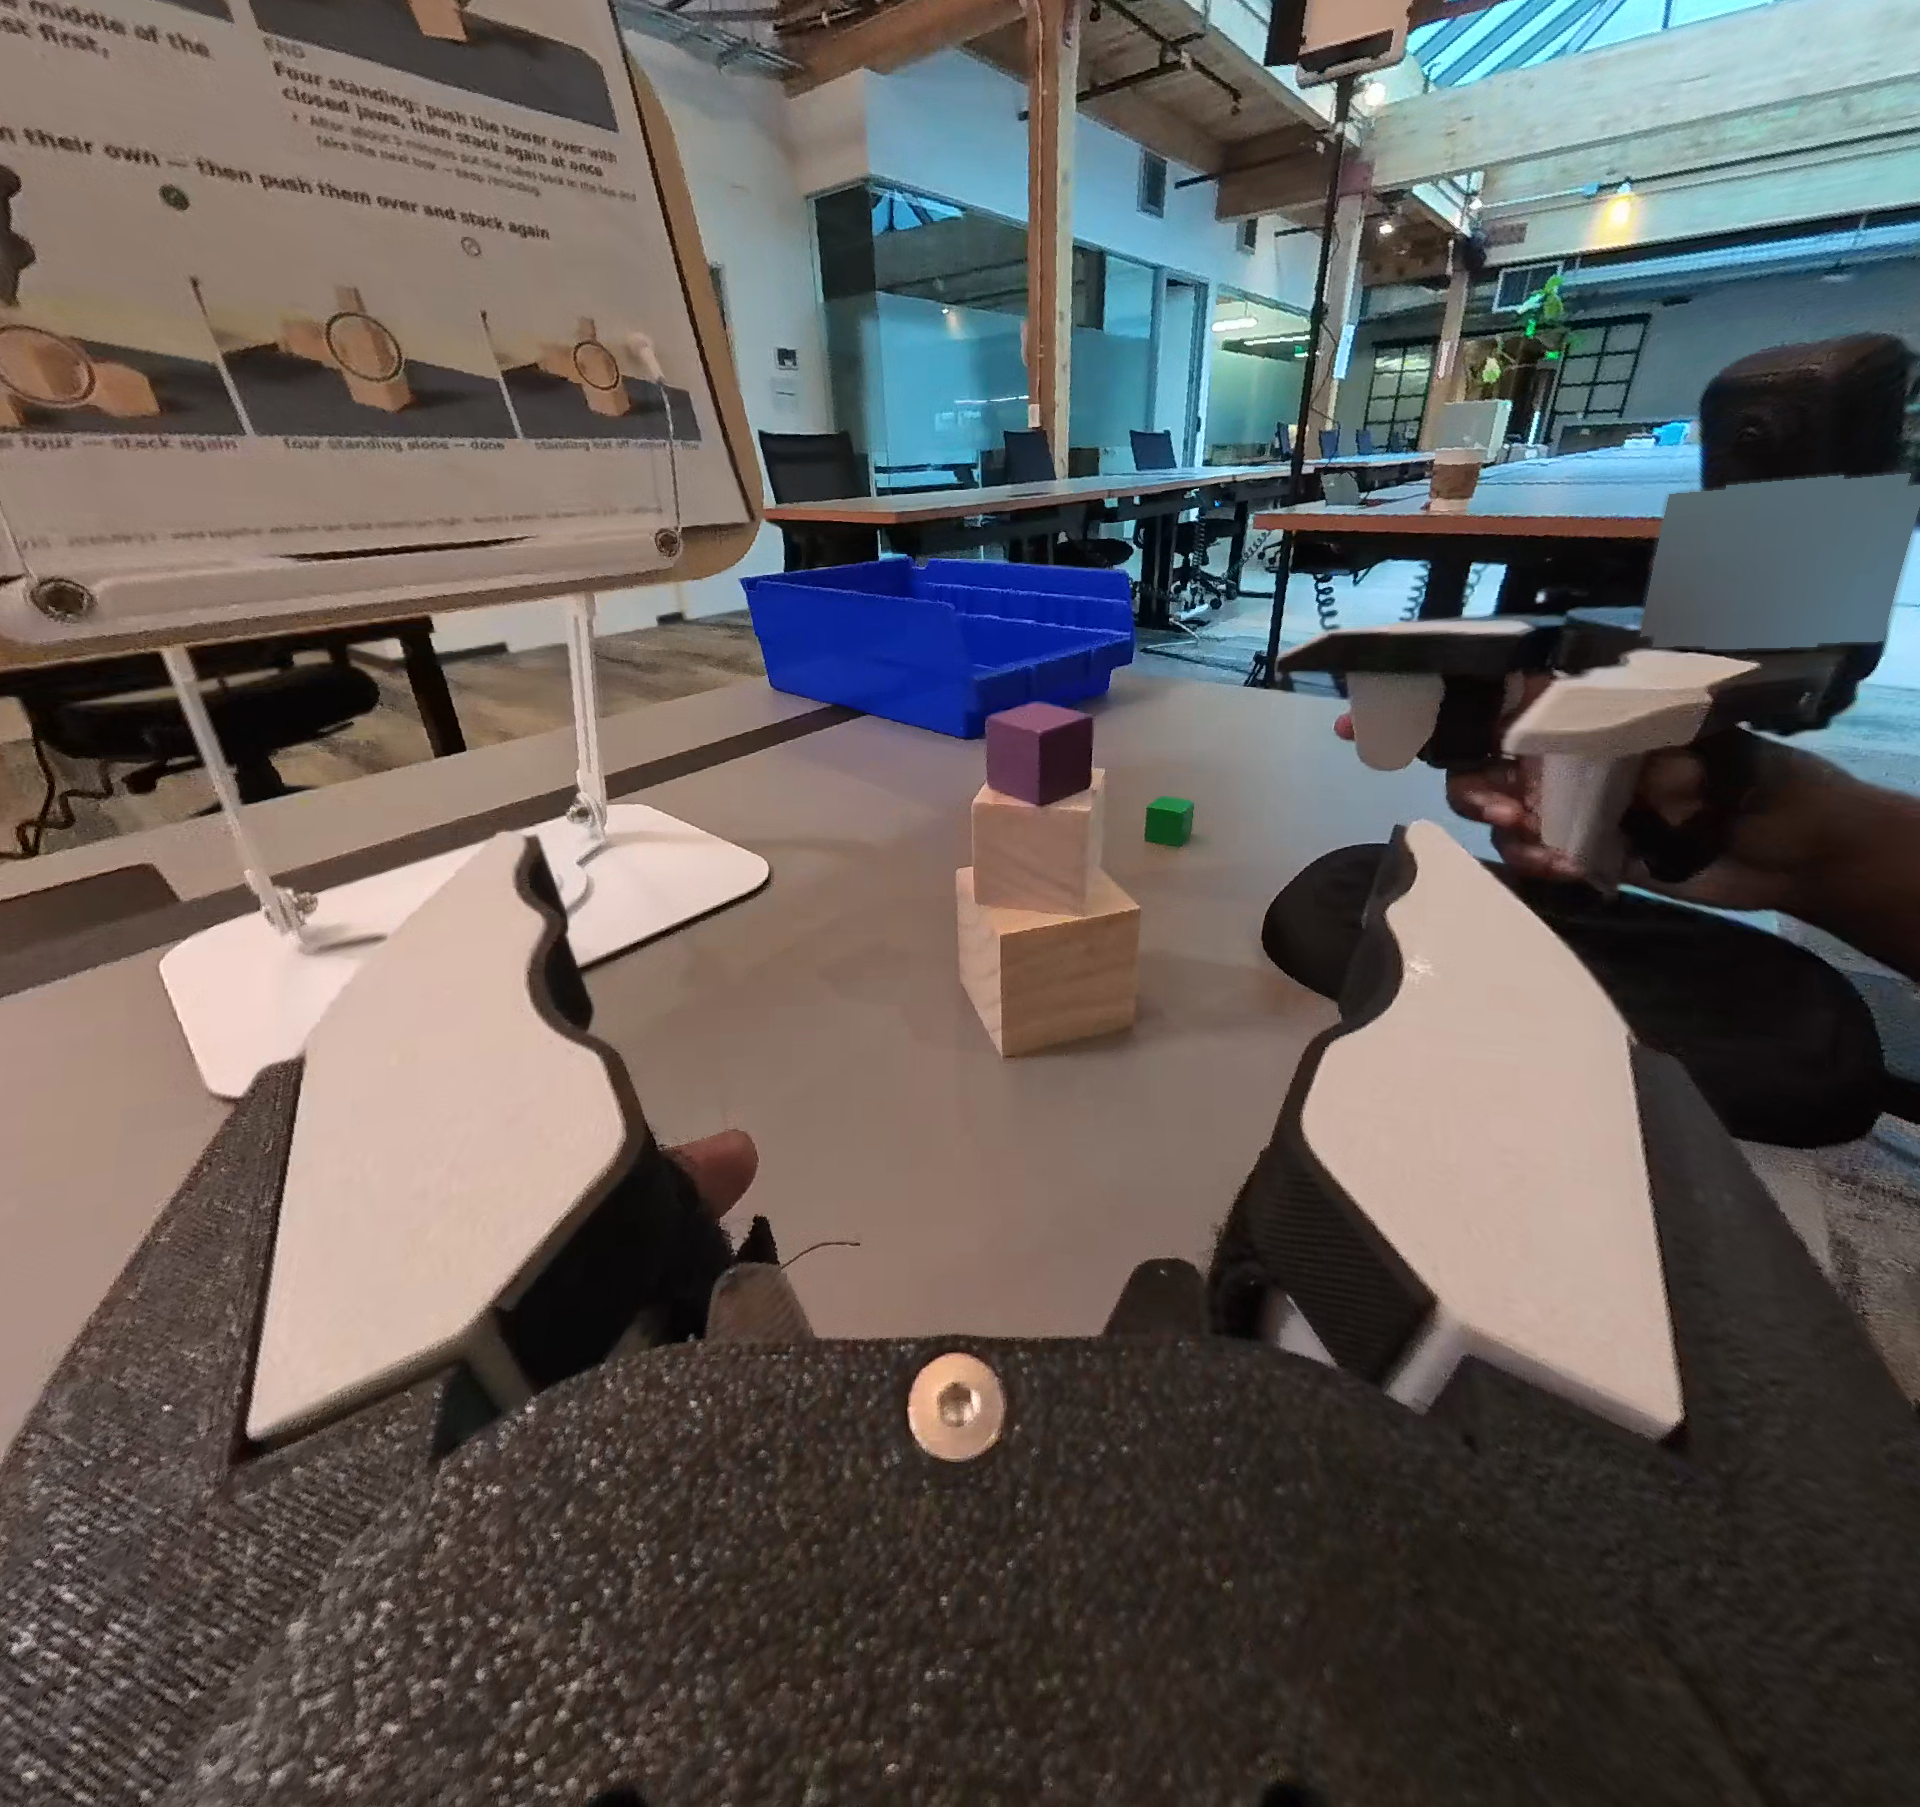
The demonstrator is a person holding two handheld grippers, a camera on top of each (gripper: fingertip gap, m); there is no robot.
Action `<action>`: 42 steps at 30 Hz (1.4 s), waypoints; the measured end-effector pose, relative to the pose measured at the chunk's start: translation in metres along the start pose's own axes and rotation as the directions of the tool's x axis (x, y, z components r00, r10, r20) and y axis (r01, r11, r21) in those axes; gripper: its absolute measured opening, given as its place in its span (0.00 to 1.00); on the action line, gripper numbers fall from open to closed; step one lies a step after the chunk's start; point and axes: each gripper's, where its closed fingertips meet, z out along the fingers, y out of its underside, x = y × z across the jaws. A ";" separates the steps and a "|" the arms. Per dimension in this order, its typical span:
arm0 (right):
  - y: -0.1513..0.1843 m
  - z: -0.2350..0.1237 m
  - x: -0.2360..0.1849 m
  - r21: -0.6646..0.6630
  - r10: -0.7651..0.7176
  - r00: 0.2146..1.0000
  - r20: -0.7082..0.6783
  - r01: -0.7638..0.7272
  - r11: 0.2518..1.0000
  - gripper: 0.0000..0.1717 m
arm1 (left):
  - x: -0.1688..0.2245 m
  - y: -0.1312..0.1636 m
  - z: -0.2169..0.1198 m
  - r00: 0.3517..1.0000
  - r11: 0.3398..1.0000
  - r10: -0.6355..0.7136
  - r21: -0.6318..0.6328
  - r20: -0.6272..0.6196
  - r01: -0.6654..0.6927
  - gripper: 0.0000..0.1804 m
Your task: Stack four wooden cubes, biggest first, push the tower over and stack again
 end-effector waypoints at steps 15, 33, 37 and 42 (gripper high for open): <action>0.052 -0.023 0.114 -0.664 -0.174 0.876 0.449 0.458 0.591 0.28 | -0.004 0.001 -0.006 1.000 1.000 0.002 0.023 0.017 -0.003 0.73; 0.105 -0.010 0.145 -0.696 -0.121 0.748 0.653 0.655 0.294 0.12 | 0.003 0.006 -0.003 0.998 0.998 0.055 -0.008 -0.003 -0.055 0.68; 0.075 0.011 0.128 -0.677 -0.134 0.764 0.631 0.626 0.387 0.12 | 0.003 0.006 -0.003 0.999 0.999 0.052 -0.012 -0.004 -0.052 0.67; 0.002 0.046 0.077 -0.600 -0.152 0.724 0.672 0.654 0.460 0.12 | 0.004 0.005 -0.003 0.998 0.998 0.059 -0.005 -0.003 -0.059 0.67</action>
